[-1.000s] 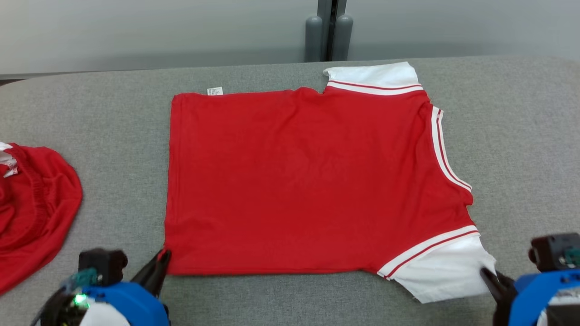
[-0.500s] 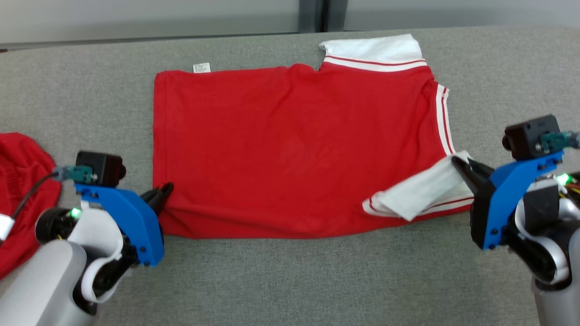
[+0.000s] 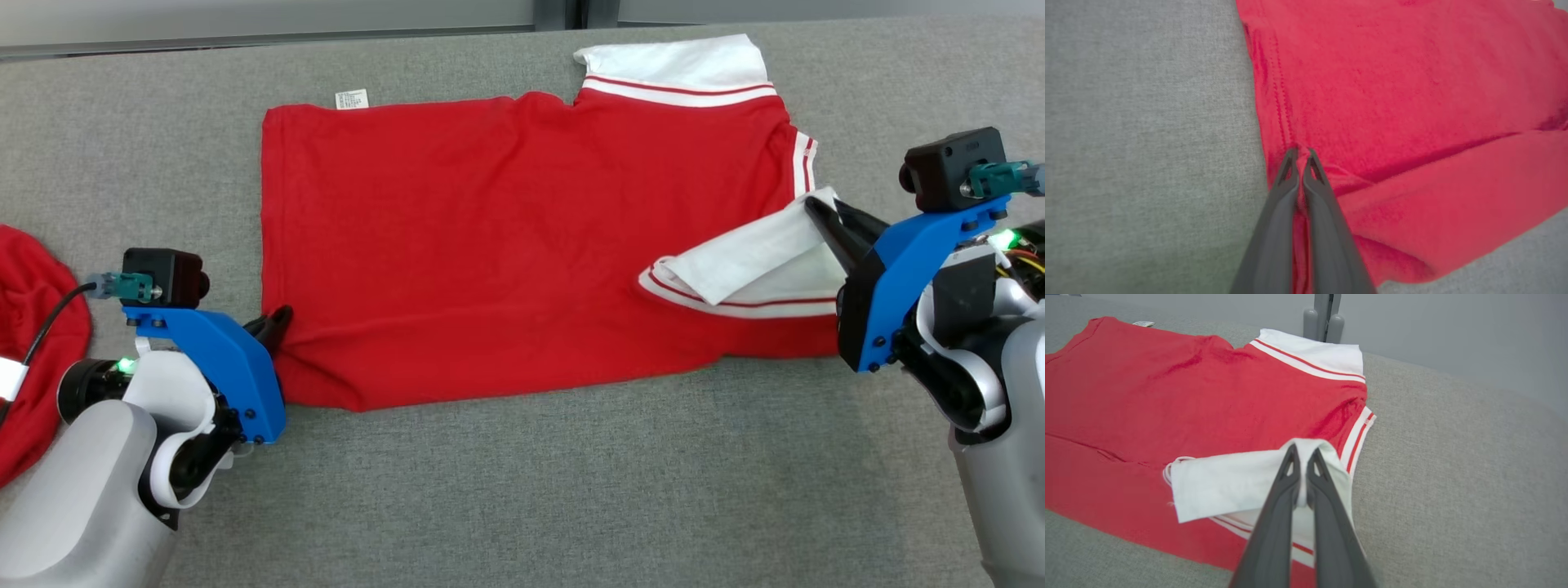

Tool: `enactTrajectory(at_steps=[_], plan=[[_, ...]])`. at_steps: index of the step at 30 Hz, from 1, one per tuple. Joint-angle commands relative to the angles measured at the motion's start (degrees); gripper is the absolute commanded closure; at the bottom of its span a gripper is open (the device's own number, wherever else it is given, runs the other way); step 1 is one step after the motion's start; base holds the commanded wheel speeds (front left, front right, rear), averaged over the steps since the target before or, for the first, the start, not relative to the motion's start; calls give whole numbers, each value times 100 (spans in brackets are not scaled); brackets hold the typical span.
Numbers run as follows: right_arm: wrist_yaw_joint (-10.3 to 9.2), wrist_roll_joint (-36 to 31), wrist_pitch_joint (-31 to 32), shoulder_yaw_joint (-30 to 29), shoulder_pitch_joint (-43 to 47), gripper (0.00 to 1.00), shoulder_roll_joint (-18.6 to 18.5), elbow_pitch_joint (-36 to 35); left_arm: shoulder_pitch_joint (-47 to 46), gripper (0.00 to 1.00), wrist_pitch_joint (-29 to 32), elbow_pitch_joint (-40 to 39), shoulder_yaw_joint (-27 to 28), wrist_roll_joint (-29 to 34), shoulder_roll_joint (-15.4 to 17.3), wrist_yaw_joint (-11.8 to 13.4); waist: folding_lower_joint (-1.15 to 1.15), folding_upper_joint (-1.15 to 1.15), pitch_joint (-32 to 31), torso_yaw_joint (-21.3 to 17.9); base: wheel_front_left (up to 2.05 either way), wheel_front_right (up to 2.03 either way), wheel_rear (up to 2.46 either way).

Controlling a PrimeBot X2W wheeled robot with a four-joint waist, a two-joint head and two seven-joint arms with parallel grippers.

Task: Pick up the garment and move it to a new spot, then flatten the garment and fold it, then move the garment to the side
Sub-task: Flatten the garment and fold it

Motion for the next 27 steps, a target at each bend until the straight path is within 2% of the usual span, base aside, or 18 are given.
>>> enactTrajectory(at_steps=[1, 4, 5, 6, 7, 8, 9, 13, 16, 23, 27], plan=[[2, 40, -98, 43, -124, 100, -56, 52, -77, 100, -33, 75, 1, 15, 12, 0, -1, 0, 6, 8, 0, 0, 0], [2, 70, -240, 136, -231, 100, -106, 202, -81, 100, -91, 223, -1, -16, -29, -61, -1, 0, 11, 32, 0, 0, 0], [2, 99, -296, 182, -260, 83, -114, 246, -84, 100, -118, 265, -3, -34, -54, -65, -1, 0, 8, 44, 0, 0, 0], [2, 145, -313, 220, -266, 60, -116, 314, -82, 100, -137, 301, -14, -45, -79, -81, -1, 0, 1, 58, 0, 0, 0], [2, 146, -348, 230, -274, 0, -122, 379, -71, 80, -163, 336, -17, -67, -108, -100, -1, 0, -11, 73, 0, 0, 0], [2, 173, -392, 211, -294, 0, -106, 423, -64, 34, -224, 358, 2, -73, -145, -109, -1, 0, -25, 89, 0, 0, 0], [2, 196, -436, 202, -308, 0, -74, 473, -54, 0, -301, 378, 27, -89, -182, -100, -1, 0, -40, 105, 0, 0, 0], [2, 229, -535, 243, -218, 0, -75, 612, 110, 0, -653, 393, 49, -72, -300, -137, -1, 0, -161, 152, 0, 0, 0], [2, 246, -593, 144, -17, 0, -100, 556, 352, 0, -1138, 262, 154, -5, -368, 1, -1, 0, -287, 170, 0, 0, 0], [2, -21, -262, -657, 814, 0, 88, 186, 1341, 0, -2203, -163, 269, 211, -634, 540, -1, 0, -511, 217, 0, 0, 0], [3, -471, -298, -1283, 1193, 0, 498, 99, 1596, 0, -2492, -222, 197, 395, -794, 889, -1, 0, -523, 240, 0, 0, 0]])
